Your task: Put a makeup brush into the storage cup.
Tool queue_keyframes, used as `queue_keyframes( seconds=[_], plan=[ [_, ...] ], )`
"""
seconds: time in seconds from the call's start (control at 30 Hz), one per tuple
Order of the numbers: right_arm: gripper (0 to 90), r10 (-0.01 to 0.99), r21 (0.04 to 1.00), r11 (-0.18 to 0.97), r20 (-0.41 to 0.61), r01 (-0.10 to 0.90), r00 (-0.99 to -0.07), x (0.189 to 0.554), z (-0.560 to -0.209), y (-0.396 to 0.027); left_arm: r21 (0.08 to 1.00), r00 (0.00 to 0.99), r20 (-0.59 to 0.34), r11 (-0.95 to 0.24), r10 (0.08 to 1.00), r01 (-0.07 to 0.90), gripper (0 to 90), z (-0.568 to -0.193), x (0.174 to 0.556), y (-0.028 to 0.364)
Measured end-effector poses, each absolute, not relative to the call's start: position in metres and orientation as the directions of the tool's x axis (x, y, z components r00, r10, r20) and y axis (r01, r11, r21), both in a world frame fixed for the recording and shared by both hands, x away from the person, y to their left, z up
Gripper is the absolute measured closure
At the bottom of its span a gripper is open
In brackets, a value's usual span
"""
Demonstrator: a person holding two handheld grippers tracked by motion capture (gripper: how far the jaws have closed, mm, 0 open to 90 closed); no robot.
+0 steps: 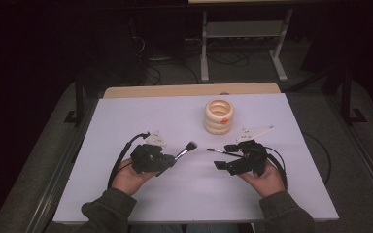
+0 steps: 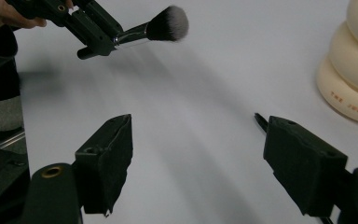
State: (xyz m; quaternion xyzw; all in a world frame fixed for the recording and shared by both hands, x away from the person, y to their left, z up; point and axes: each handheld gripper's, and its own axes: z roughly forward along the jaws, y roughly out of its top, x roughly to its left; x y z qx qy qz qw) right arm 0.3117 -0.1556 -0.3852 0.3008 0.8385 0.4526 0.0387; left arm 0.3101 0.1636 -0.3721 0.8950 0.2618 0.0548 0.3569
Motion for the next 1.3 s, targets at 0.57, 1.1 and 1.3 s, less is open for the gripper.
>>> queue_keyframes(
  seconds=[0.57,1.1,1.3],
  plan=[
    [29.9,0.425,0.817,0.383,0.259,0.431,-0.868,0.321,-0.376,-0.120,0.757,0.897,-0.068,-0.563,0.436,0.331,79.6,-0.360,0.300,0.169],
    [51.2,0.287,0.829,0.338,0.361,0.446,-0.888,0.327,-0.376,-0.096,0.778,0.922,-0.067,-0.558,0.381,0.287,79.6,-0.363,0.293,0.164],
    [69.6,0.241,0.812,0.302,0.442,0.500,-0.864,0.333,-0.380,-0.099,0.781,0.926,-0.079,-0.555,0.368,0.287,79.6,-0.366,0.291,0.161]
  ],
)
